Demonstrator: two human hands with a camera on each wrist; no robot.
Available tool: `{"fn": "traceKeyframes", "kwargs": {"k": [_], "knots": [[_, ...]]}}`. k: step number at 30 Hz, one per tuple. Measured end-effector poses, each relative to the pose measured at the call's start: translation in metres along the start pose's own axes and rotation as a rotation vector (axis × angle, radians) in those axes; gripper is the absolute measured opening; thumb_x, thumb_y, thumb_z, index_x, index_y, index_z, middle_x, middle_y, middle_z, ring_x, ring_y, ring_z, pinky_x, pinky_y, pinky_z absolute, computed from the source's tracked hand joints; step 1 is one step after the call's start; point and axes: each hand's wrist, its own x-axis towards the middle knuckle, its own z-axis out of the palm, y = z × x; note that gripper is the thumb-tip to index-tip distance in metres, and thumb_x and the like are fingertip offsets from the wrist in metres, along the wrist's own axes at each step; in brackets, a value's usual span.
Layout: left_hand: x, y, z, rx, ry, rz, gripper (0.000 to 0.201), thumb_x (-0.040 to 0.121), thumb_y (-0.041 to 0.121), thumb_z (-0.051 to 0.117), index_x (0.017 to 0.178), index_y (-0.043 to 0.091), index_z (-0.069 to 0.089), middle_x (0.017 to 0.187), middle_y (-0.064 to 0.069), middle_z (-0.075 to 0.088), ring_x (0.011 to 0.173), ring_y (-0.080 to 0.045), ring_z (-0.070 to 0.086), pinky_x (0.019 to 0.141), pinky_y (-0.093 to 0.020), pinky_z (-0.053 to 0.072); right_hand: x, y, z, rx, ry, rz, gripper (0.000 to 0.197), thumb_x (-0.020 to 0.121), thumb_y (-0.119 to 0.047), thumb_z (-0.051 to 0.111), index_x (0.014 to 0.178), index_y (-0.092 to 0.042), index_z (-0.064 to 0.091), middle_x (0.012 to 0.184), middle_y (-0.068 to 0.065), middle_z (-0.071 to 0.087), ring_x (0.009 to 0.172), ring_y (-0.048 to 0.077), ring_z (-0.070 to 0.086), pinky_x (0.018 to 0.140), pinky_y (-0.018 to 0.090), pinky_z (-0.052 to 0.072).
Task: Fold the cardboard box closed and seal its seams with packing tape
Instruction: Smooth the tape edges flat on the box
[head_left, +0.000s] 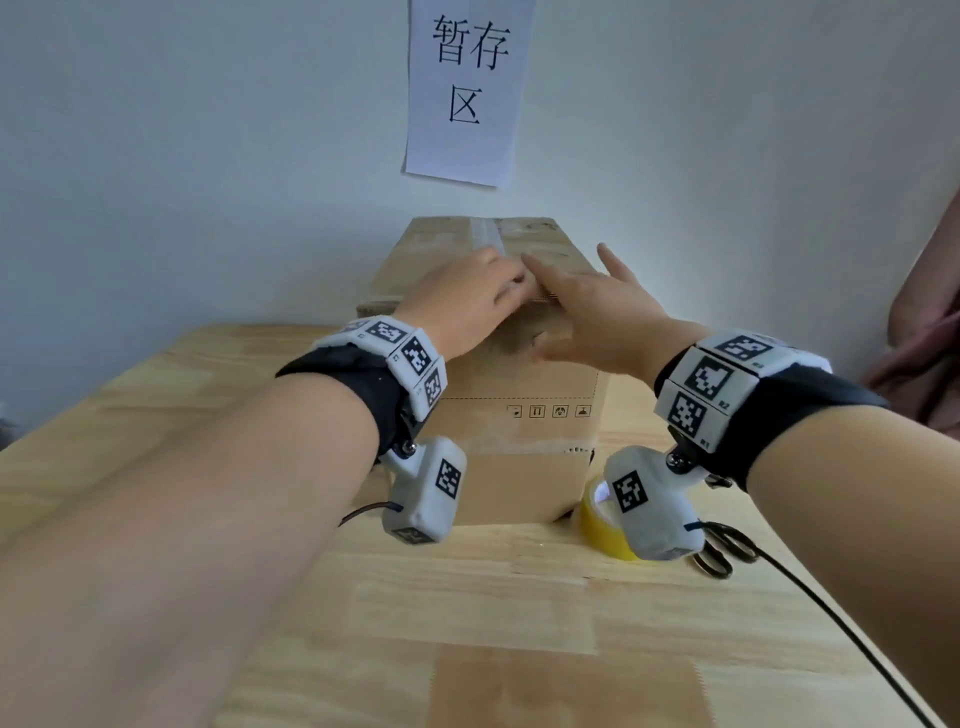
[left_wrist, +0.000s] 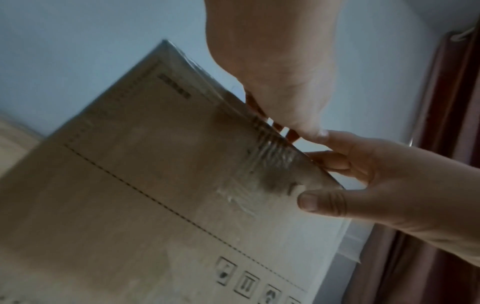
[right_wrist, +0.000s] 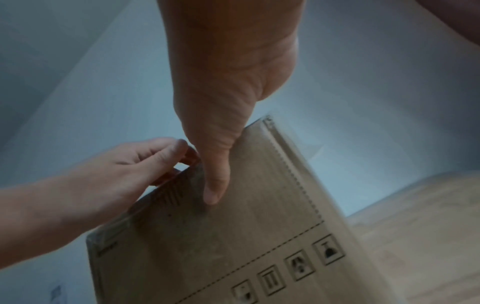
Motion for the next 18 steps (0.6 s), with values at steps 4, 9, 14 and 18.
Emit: {"fn": "traceKeyframes", "kwargs": {"k": [4,9,14,18], "knots": [[0.006,0.011,0.018,0.122,0.051,-0.036,0.044,0.095,0.054,0.036,0.111,0.025,0.066,0.101,-0.002,0.056,0.102,-0.025,0.049,0.081,-0.035,0.036,-0.016,0.018,-0.002,0.045,0.064,0.087,0.091,0.081,-0.052,0.064,0.151,-0.023,0.013,0.145,0.000,0.044,0.137,0.017,0.033,0.119,0.043,-0.004],[0.001,0.009,0.029,0.146,0.095,-0.007,0.046,0.091,0.056,0.043,0.120,0.024,0.060,0.110,-0.003,0.052,0.108,-0.024,0.047,0.088,-0.035,0.030,-0.030,0.034,0.002,0.144,0.118,0.179,0.090,0.080,-0.049,0.067,0.151,-0.023,0.018,0.153,-0.001,0.032,0.142,0.019,0.026,0.118,0.047,0.000],[0.002,0.010,0.026,0.191,0.060,0.014,0.050,0.089,0.059,0.045,0.118,0.021,0.059,0.117,-0.003,0.051,0.111,-0.025,0.047,0.092,-0.036,0.031,-0.038,0.036,0.014,0.372,0.186,0.281,0.091,0.080,-0.045,0.070,0.151,-0.022,0.019,0.154,-0.002,0.029,0.142,0.015,0.023,0.118,0.046,0.009],[0.012,0.025,0.019,0.099,0.029,0.060,0.057,0.094,0.055,0.029,0.121,0.013,0.056,0.137,-0.004,0.046,0.120,-0.025,0.049,0.094,-0.038,0.039,-0.042,0.038,0.027,0.630,0.299,0.354,0.089,0.079,-0.039,0.073,0.150,-0.021,0.023,0.152,-0.002,0.033,0.141,0.013,0.027,0.117,0.042,0.020]]}}
